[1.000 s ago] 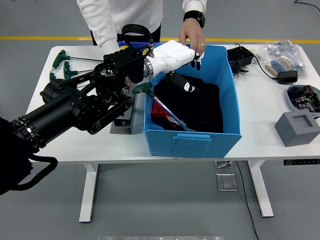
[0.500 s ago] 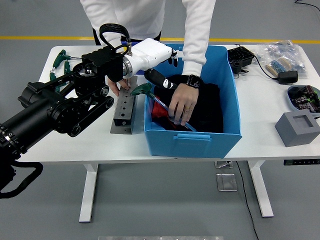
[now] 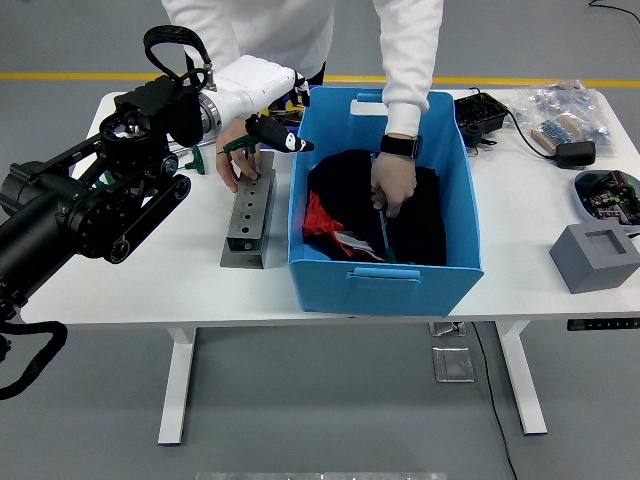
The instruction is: Lift tool from toolbox,place it in box,lift tool from toolbox,place it in box
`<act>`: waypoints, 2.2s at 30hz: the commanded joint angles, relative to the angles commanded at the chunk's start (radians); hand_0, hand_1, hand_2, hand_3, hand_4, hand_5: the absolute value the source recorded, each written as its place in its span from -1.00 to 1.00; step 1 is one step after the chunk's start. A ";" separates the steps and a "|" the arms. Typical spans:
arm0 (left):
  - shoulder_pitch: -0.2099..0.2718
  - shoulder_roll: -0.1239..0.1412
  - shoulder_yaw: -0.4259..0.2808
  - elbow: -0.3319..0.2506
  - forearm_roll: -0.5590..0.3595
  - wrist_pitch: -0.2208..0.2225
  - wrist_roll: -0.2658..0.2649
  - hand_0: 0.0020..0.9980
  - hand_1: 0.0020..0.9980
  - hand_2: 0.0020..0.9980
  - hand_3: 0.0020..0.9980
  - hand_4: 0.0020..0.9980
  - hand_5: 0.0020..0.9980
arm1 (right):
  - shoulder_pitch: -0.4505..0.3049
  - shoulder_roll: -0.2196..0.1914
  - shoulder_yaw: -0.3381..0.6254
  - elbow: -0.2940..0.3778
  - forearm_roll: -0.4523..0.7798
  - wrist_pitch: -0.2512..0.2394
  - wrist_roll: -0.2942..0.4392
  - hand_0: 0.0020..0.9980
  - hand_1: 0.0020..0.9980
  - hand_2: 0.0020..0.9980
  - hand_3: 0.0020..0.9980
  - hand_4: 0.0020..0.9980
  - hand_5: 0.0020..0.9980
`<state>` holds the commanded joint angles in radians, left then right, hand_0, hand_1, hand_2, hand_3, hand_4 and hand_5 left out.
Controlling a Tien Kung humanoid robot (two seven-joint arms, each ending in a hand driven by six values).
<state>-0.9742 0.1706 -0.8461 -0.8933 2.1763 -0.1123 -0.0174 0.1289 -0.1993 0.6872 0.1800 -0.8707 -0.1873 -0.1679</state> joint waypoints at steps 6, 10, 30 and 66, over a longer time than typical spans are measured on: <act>0.020 0.012 -0.053 0.008 0.030 0.006 0.033 -0.24 0.11 0.26 0.37 0.84 0.20 | 0.003 0.000 -0.005 0.000 0.011 -0.002 0.003 0.26 0.22 0.38 0.07 0.59 0.15; 0.027 0.020 -0.061 0.018 0.045 -0.005 0.051 -0.26 0.09 0.25 0.39 0.85 0.24 | 0.004 0.000 -0.005 0.000 0.012 -0.002 0.004 0.26 0.22 0.38 0.07 0.58 0.15; 0.081 0.035 -0.089 0.023 0.061 -0.035 0.115 -0.35 -0.02 0.13 0.39 0.96 0.24 | 0.005 0.002 0.001 0.000 0.013 -0.004 0.005 0.26 0.23 0.38 0.07 0.58 0.14; 0.395 -0.009 -0.198 -0.153 -1.223 0.477 0.427 -0.28 0.08 0.37 0.71 0.56 0.66 | 0.001 0.007 0.024 0.000 -0.013 -0.003 0.001 0.26 0.23 0.38 0.07 0.58 0.14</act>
<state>-0.5795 0.1612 -1.0439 -1.0461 0.9531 0.3644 0.4096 0.1303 -0.1927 0.7109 0.1800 -0.8841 -0.1900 -0.1669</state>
